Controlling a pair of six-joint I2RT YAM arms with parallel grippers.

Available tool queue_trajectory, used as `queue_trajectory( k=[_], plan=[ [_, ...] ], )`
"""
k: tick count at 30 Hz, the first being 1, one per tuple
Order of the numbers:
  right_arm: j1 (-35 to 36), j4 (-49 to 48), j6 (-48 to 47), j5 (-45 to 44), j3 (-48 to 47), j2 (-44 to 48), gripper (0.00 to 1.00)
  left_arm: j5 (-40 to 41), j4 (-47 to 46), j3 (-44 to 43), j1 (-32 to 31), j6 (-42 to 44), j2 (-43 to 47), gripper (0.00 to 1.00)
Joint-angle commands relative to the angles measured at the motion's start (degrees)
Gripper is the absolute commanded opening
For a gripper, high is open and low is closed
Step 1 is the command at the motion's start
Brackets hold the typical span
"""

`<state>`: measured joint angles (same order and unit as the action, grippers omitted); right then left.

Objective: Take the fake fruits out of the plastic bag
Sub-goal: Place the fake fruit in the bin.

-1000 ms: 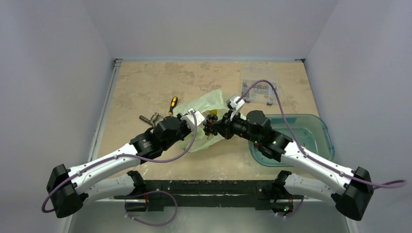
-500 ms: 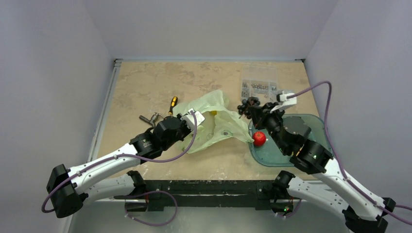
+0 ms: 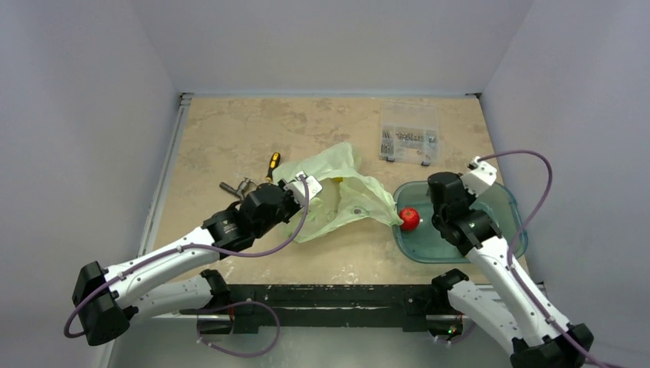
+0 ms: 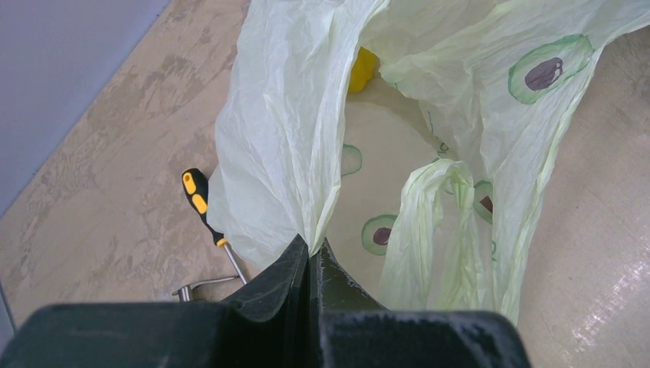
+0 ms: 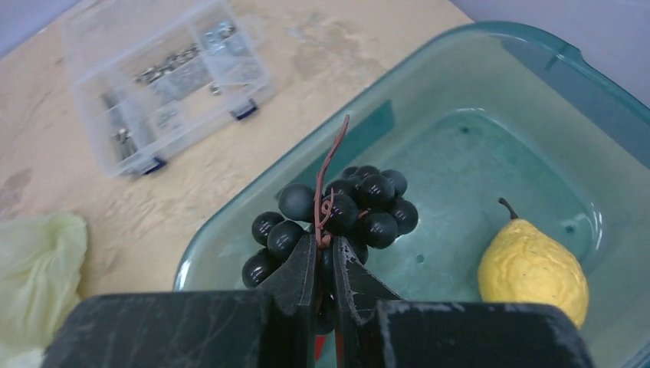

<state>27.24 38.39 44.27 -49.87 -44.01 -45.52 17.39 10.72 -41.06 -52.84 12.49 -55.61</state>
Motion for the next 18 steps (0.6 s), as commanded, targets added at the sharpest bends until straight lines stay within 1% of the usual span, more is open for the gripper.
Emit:
queue_trajectory(
  k=[1,2,4,8,14,15,18],
  plan=[
    [-10.3,-8.5,0.0,9.4,3.6,2.1,0.00,-0.8,-0.6,-2.7,0.0,-1.4,1.7,0.00],
    [-13.0,-9.5,-0.4,12.3,4.4,1.2,0.00,-0.9,-0.8,-2.7,0.0,-1.3,1.9,0.00],
    [-15.9,-11.6,-0.3,17.8,5.8,-1.2,0.00,-0.9,-0.8,-2.7,0.0,-1.2,2.1,0.00],
    [-18.8,-16.0,0.4,25.1,9.2,-5.2,0.00,-1.1,-0.4,-2.7,-0.1,-1.5,2.2,0.00],
    [-19.1,-20.3,1.2,25.8,13.3,-8.6,0.01,-1.8,-0.4,-2.9,-0.1,-1.6,1.9,0.00],
    [-19.1,-20.9,0.9,26.0,13.9,-8.9,0.03,-2.0,-0.3,-2.9,-0.1,-1.5,1.8,0.00],
    [-19.1,-22.1,0.1,26.8,14.5,-9.5,0.13,-2.3,-0.4,-3.2,-0.1,-1.4,1.5,0.00]
  ],
)
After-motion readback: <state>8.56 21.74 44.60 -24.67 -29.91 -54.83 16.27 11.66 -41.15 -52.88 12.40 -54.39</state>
